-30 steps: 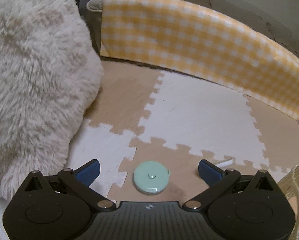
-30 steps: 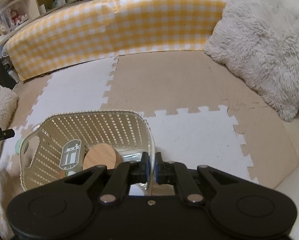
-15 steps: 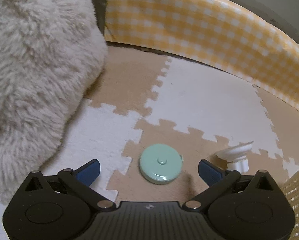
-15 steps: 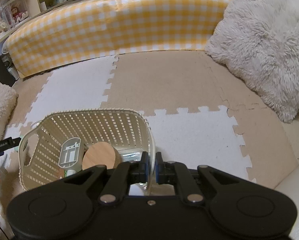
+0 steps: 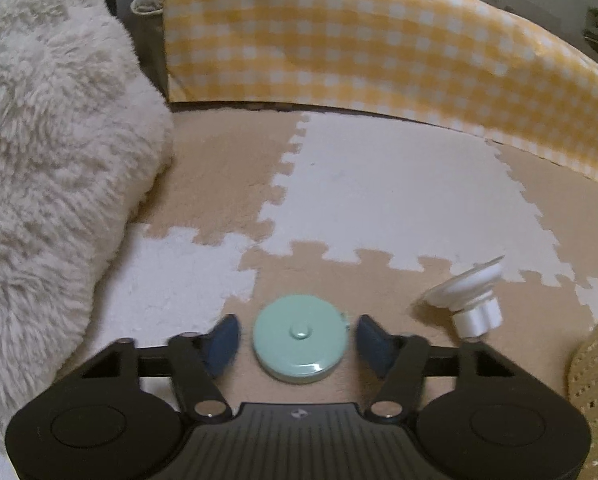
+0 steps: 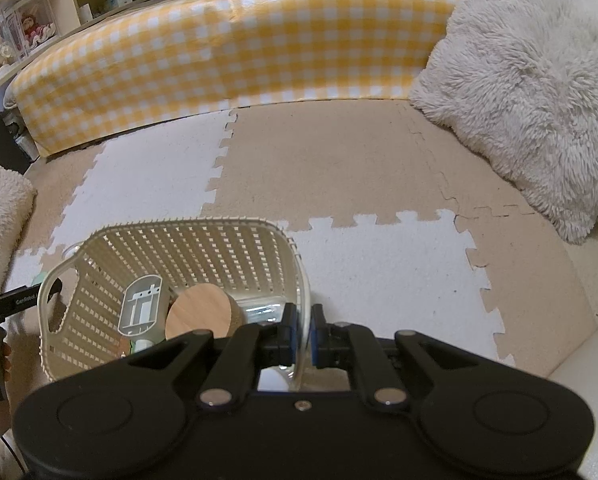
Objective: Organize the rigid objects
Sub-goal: 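Close the left tool on the mint-green tape measure and lift it, then carry the green tape measure into the basket and open the left tool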
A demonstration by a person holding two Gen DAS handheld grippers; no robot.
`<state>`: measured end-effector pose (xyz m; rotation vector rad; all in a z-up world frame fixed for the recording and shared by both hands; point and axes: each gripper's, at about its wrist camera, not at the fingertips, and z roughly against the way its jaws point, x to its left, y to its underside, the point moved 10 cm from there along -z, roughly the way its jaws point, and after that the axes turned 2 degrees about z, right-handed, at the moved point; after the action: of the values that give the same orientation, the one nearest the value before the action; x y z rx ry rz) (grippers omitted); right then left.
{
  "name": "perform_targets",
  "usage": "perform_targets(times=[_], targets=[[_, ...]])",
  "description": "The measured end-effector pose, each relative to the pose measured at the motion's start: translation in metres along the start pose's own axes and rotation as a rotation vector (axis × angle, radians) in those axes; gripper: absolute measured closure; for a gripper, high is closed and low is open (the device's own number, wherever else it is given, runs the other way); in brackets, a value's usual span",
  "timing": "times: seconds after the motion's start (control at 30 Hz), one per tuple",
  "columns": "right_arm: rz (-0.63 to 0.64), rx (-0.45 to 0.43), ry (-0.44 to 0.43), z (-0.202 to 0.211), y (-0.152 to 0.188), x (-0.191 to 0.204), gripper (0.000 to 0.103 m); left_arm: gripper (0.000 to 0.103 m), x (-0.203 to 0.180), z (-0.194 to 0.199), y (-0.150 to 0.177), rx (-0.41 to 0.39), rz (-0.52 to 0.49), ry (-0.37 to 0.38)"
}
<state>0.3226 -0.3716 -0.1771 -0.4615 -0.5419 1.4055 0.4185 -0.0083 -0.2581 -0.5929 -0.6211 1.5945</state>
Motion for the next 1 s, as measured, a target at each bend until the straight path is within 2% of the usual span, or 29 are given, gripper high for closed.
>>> perform_targets(times=[0.07, 0.33, 0.57, 0.8, 1.0], targets=[[0.0, 0.0, 0.0, 0.0, 0.0, 0.0, 0.096, 0.051, -0.002, 0.001, 0.0, -0.003, -0.01, -0.008], [-0.007, 0.002, -0.004, 0.0, 0.001, 0.0, 0.096, 0.051, -0.005, 0.007, -0.003, 0.022, 0.032, 0.014], [-0.011, 0.002, -0.006, 0.0, 0.001, 0.0, 0.097, 0.051, -0.034, 0.047, -0.042, -0.063, 0.02, 0.109], [-0.011, 0.002, -0.007, 0.0, 0.001, 0.0, 0.097, 0.051, -0.084, 0.098, -0.069, -0.128, -0.083, 0.235], [-0.012, 0.003, -0.007, 0.0, 0.001, 0.0, 0.097, 0.051, -0.138, 0.135, -0.067, -0.151, -0.22, 0.352]])
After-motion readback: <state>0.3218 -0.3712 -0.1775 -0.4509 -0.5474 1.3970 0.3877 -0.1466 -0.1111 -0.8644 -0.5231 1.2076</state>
